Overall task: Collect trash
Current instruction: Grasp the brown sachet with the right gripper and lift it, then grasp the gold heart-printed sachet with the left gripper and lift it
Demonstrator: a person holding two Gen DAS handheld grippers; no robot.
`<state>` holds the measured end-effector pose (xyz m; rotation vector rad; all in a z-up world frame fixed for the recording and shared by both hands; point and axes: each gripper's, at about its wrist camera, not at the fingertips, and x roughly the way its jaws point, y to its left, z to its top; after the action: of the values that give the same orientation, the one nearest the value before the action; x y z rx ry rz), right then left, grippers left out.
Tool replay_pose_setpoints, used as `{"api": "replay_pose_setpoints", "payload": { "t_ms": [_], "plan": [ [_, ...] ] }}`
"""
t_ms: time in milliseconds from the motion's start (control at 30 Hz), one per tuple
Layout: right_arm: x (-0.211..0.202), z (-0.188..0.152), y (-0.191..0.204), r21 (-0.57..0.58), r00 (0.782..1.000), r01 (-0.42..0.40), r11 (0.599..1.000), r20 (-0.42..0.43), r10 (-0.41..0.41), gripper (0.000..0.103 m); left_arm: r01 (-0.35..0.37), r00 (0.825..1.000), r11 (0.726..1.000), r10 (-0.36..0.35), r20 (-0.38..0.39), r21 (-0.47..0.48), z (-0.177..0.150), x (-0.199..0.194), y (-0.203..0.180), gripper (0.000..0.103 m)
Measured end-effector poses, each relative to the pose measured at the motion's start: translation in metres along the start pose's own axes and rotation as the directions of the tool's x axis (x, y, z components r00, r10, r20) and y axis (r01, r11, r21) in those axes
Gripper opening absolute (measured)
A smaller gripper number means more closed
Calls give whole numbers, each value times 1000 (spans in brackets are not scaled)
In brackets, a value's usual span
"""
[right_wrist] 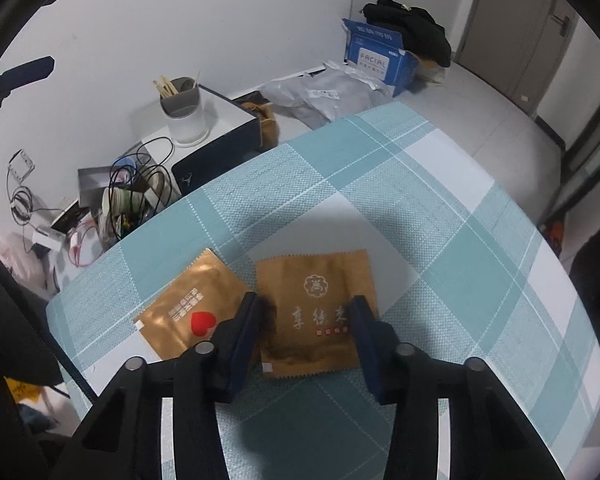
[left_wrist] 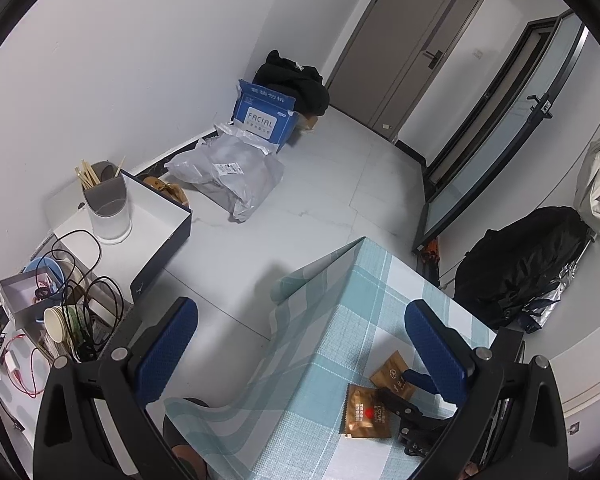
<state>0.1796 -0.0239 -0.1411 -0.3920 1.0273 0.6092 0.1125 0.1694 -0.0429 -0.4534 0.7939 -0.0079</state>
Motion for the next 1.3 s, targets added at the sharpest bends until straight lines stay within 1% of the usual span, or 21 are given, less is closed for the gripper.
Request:
{"api": "replay_pose_setpoints", "payload": {
  "t_ms": [67,133,167,200,300,400,500,600,700,800,900,1000,1033,1100,1200,1300],
  "plan": [
    [-1,-1,1,-7,1000,10,1000,5,-10,37,1,1000,1000,-1,0,0,0,0,0,102],
    [-3,-2,4,-22,1000,18,1000,8,-18,29,1,1000,1000,-1,0,0,0,0,0,102],
    [-4,-3,7,-35,1000,19,999,8,-19,21,0,1000,1000,0,-1,0,0,0,0,102],
    [-5,-4,9,-44,1000,26,999,10,-26,16,1,1000,1000,-1,-1,-1,0,0,0,102],
    [-5,-5,13,-58,999,44,997,13,-44,12,3,1000,1000,-3,-2,-6,0,0,1,102],
    [-6,-4,13,-56,999,49,997,18,-48,9,4,1000,1000,-4,-2,-9,-1,0,1,102],
    [-9,-5,17,-79,997,72,994,26,-70,7,-2,1000,1000,2,0,-4,-2,0,1,102],
    [-18,-4,18,-90,995,95,991,48,-91,4,-14,1000,1000,14,-8,-1,-4,1,0,102],
    [-29,-3,9,-49,995,82,995,67,-79,3,-27,999,999,28,-23,22,-6,4,-3,102],
    [-40,-4,-2,11,995,60,998,85,-61,3,-16,997,998,20,-72,56,-10,11,-8,102],
    [-54,-9,-13,66,993,29,997,108,-36,2,9,988,994,8,-154,105,-22,25,-20,102],
    [-72,-19,-19,100,990,18,995,137,-32,2,39,971,988,-2,-240,150,-34,39,-32,102],
    [-78,-22,-21,106,989,18,994,143,-33,2,58,958,986,-11,-285,158,-41,47,-37,102],
    [-90,-30,-24,118,986,24,993,159,-43,2,71,942,984,-12,-336,164,-51,58,-44,101],
    [-107,-42,-33,156,981,29,987,185,-58,2,54,932,972,33,-360,228,-65,66,-58,101],
    [-122,-55,-41,192,976,30,981,208,-70,2,22,931,946,98,-352,322,-78,71,-72,101]
  ]
}}
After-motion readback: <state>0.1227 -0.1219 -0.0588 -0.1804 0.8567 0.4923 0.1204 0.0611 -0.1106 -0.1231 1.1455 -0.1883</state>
